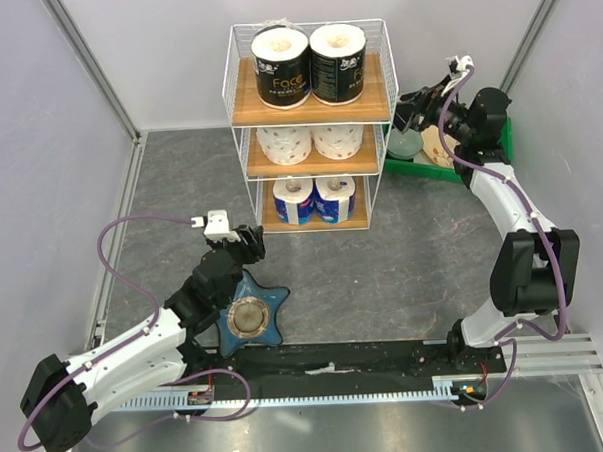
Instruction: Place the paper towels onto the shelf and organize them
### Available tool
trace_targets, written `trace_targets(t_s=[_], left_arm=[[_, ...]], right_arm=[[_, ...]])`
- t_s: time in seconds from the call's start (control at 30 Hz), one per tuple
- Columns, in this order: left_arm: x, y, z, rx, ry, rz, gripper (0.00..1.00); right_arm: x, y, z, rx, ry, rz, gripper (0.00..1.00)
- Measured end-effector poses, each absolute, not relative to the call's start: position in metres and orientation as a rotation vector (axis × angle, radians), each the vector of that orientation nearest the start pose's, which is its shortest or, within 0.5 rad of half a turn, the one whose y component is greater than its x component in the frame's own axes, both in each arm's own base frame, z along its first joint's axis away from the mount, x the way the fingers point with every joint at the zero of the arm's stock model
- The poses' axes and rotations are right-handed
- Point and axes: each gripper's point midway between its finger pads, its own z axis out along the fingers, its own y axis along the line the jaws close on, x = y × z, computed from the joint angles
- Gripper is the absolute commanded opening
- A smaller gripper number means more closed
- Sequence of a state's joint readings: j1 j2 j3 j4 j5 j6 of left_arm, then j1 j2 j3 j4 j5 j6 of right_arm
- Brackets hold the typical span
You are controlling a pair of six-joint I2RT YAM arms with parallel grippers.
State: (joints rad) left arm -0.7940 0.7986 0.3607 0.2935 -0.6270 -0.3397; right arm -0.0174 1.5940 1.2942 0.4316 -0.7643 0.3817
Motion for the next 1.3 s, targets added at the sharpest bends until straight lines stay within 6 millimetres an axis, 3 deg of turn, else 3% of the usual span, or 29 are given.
trace_targets(t_s=[0.3, 0.4, 1.3], left_arm=[[0.275, -0.149, 0.182, -0.078, 1.696, -0.311, 0.62], [0.275, -0.149, 0.182, -0.078, 1.697, -0.311, 0.62], [0.277, -0.151, 0.179, -0.075, 1.701, -0.306, 0.62]], right_arm=[[0.468, 0.158, 0.331, -0.421, 1.522, 0.938, 0.95], [0.467, 0.162, 0.333, -0.431, 1.516, 0.942, 0.95], [0.485, 0.161, 0.334, -0.379, 1.501, 0.818, 0.95]])
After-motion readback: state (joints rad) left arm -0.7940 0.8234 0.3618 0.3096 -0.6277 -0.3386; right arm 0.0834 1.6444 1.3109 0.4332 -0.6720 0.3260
